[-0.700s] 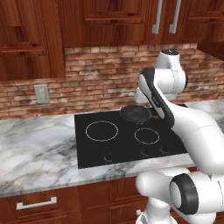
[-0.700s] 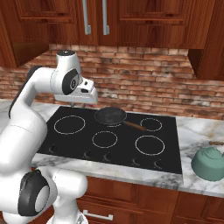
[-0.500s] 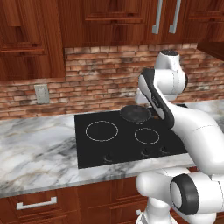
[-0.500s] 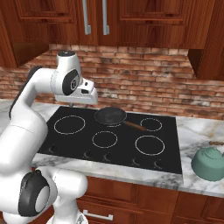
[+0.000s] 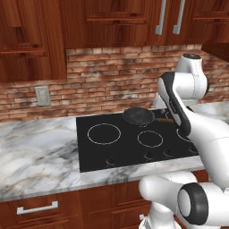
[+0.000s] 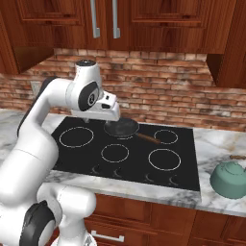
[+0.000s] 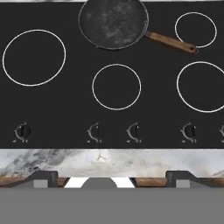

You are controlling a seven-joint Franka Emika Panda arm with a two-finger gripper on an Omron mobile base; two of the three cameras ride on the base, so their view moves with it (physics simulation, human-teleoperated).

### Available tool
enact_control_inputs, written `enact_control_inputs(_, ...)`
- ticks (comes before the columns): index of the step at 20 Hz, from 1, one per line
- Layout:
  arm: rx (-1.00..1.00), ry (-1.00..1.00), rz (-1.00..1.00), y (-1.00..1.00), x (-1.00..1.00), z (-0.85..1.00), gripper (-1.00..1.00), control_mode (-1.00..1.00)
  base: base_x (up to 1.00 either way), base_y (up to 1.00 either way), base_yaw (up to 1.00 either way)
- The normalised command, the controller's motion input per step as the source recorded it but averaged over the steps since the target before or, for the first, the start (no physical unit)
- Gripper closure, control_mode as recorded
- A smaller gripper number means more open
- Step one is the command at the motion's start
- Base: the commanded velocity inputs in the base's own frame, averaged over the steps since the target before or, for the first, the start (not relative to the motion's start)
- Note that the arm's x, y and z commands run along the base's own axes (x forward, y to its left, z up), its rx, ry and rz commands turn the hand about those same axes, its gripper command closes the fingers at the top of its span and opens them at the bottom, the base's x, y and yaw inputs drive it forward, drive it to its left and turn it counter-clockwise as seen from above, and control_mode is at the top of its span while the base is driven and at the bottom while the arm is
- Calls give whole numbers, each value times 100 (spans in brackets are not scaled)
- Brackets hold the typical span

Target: Pick the kettle from the counter and place it on a stove burner. Then turn the burner on.

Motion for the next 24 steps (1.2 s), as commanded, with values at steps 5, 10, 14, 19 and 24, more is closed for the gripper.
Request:
enact_control_inputs(5,0,0,-15,-71,-21,0,-100,-100,0,0,0)
enact_control_inputs(10,1,0,-21,-78,-13,0,-100,-100,0,0,0)
enact_control_inputs(14,4,0,-23,-86,-16,0,-100,-100,0,0,0)
enact_control_inputs(19,4,0,-24,-93,-16,0,-100,-100,0,0,0)
enact_control_inputs(24,5,0,-25,-95,-11,0,-100,-100,0,0,0)
